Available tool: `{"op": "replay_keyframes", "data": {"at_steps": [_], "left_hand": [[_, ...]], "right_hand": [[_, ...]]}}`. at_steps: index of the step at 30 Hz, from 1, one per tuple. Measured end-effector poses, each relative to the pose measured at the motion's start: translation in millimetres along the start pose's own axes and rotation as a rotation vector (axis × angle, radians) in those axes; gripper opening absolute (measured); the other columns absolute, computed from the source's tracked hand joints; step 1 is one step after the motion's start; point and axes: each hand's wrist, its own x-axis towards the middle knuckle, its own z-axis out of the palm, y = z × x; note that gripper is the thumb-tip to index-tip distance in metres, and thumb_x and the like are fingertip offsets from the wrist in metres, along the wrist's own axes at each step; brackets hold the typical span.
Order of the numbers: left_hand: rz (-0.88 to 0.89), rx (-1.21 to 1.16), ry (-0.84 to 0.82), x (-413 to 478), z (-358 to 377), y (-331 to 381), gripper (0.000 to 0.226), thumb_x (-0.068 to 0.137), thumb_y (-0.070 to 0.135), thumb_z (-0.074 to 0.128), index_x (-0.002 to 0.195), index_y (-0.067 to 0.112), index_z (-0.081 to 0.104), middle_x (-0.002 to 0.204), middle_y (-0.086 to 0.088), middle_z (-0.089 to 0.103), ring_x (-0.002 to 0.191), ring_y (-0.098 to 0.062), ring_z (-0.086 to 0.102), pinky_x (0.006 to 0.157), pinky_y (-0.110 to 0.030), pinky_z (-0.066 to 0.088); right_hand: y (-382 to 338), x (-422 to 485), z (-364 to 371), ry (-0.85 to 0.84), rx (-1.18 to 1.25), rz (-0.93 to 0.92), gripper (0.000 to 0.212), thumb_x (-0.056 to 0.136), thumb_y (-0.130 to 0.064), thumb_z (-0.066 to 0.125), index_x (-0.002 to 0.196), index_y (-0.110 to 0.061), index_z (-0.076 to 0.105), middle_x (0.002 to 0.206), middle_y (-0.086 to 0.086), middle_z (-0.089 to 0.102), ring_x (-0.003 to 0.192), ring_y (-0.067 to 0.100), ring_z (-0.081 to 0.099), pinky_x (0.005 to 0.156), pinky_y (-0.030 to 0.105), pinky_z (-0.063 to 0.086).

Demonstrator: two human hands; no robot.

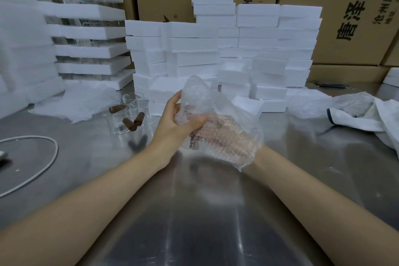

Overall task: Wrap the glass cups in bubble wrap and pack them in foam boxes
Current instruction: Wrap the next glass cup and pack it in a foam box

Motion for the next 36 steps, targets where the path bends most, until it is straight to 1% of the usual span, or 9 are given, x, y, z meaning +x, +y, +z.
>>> {"op": "replay_keyframes", "data": {"at_steps": [4,8,13,16,19,25,28,32,36], "left_hand": [[-0.16,-0.135,0.178,6.3,-5.2,2.7,0.069,0.071,0.021,0.08,0.132,0.026,0.048,0.119,0.009,0.062,0.097,0.002,0.064,0.081,-0.018,0.048],[-0.243,-0.452,0.251,11.8,-8.7,5.7,0.058,0.078,0.008,0.072,0.129,0.01,0.045,0.117,-0.008,0.061,0.109,-0.021,0.063,0.097,-0.03,0.048],[-0.278,-0.555,0.179,12.7,-10.7,5.5,0.082,0.074,0.013,0.075,0.143,0.0,0.032,0.14,-0.016,0.05,0.127,-0.028,0.051,0.109,-0.036,0.039],[-0.257,-0.442,0.108,9.6,-10.2,3.7,0.07,0.075,0.012,0.075,0.134,0.001,0.04,0.135,-0.018,0.055,0.125,-0.031,0.053,0.108,-0.039,0.04],[-0.261,-0.303,0.019,7.2,-6.4,2.3,0.076,0.068,0.013,0.08,0.135,0.006,0.044,0.129,-0.015,0.06,0.112,-0.025,0.062,0.098,-0.035,0.045],[-0.152,0.068,-0.169,0.9,-0.1,-3.0,0.066,0.066,0.018,0.083,0.125,0.01,0.054,0.117,-0.008,0.068,0.11,-0.022,0.064,0.095,-0.034,0.049],[-0.058,0.206,-0.232,-2.6,1.5,-1.4,0.052,0.071,0.007,0.083,0.118,0.006,0.059,0.109,-0.008,0.071,0.103,-0.017,0.067,0.089,-0.027,0.052],[0.034,0.261,-0.245,-3.4,3.6,1.5,0.038,0.071,-0.004,0.079,0.105,0.007,0.067,0.094,0.0,0.074,0.092,-0.01,0.07,0.074,-0.016,0.051],[0.011,0.377,-0.254,-3.9,6.0,-0.3,0.045,0.073,0.004,0.081,0.113,0.005,0.062,0.103,-0.003,0.07,0.094,-0.006,0.066,0.079,-0.016,0.049]], "right_hand": [[-23.4,-2.8,5.8,0.158,0.139,-0.113,0.028,0.098,-0.012,0.045,0.099,-0.014,0.073,0.1,0.006,0.07,0.1,0.026,0.067,0.094,0.042,0.051],[-30.9,-6.3,-1.4,0.456,0.169,-0.395,0.031,0.091,-0.021,0.052,0.07,-0.028,0.074,0.074,-0.013,0.067,0.077,0.005,0.063,0.075,0.02,0.049],[-26.2,-7.5,17.9,0.284,0.187,-0.368,0.026,0.095,-0.044,0.052,0.093,-0.021,0.062,0.092,-0.003,0.059,0.086,0.01,0.061,0.081,0.031,0.052],[-17.8,-11.9,26.1,0.23,-0.104,-0.419,0.016,0.089,-0.032,0.066,0.093,-0.017,0.066,0.086,-0.006,0.067,0.068,0.003,0.065,0.073,0.029,0.054],[-21.5,-13.3,18.5,0.356,-0.019,-0.51,0.007,0.088,-0.012,0.067,0.082,-0.014,0.069,0.063,-0.011,0.066,0.057,0.004,0.061,0.063,0.022,0.052],[-35.3,-17.7,8.1,0.405,0.086,-0.601,0.011,0.08,-0.003,0.072,0.076,-0.012,0.069,0.068,-0.01,0.066,0.06,0.007,0.065,0.067,0.018,0.053],[-30.1,-17.9,18.5,0.371,-0.301,-0.536,0.021,0.08,0.002,0.063,0.065,-0.012,0.064,0.054,-0.007,0.06,0.053,0.011,0.056,0.051,0.024,0.046],[-21.4,-29.9,30.9,0.19,-0.632,-0.587,0.033,0.084,-0.022,0.046,0.055,-0.007,0.044,0.055,0.005,0.044,0.051,0.011,0.037,0.052,0.027,0.031],[-20.5,-33.9,32.5,0.142,-0.737,-0.6,0.055,0.099,-0.036,0.043,0.072,0.008,0.064,0.076,0.019,0.057,0.077,0.02,0.053,0.074,0.025,0.04]]}}
